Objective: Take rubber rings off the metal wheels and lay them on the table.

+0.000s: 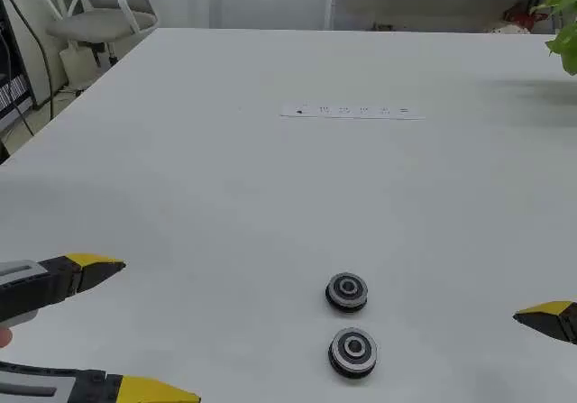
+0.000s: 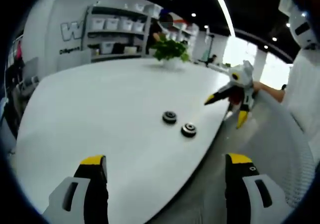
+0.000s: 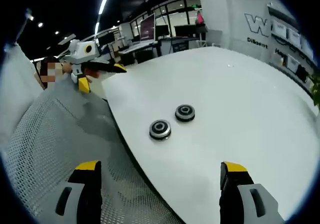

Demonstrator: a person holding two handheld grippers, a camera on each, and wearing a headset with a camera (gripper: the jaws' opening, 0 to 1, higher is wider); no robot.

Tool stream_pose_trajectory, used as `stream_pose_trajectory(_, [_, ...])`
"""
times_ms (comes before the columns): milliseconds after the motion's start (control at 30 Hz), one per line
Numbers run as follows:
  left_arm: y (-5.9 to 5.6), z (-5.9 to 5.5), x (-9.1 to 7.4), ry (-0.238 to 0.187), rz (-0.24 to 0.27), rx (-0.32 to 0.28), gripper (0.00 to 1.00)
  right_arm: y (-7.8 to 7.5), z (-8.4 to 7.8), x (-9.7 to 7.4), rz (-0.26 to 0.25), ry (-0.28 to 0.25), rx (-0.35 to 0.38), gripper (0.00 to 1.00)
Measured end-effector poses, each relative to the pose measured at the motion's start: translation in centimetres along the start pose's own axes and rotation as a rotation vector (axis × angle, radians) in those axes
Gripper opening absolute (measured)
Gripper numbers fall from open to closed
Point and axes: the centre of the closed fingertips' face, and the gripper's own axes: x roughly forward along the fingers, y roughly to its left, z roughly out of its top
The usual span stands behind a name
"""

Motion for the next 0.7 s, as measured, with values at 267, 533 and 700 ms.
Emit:
stream_pose_trajectory(267, [-0.14, -0.19, 0.09, 0.010, -0.008, 0.004, 0.98, -0.01, -0.36, 0.07, 0.001, 0.020, -0.005, 0.99])
stream_pose_trajectory(533, [-0.21, -0.19, 0.10, 0.010, -0.011, 0.006, 0.98, -0.08, -0.43, 0.09, 0.004, 0.022, -0.004, 0.99])
stream_pose_trajectory(700, [-0.22, -0.15, 0.12, 0.009, -0.011, 0.010, 0.98, -0.07, -0.44, 0.11, 0.007, 0.022, -0.002, 0.99])
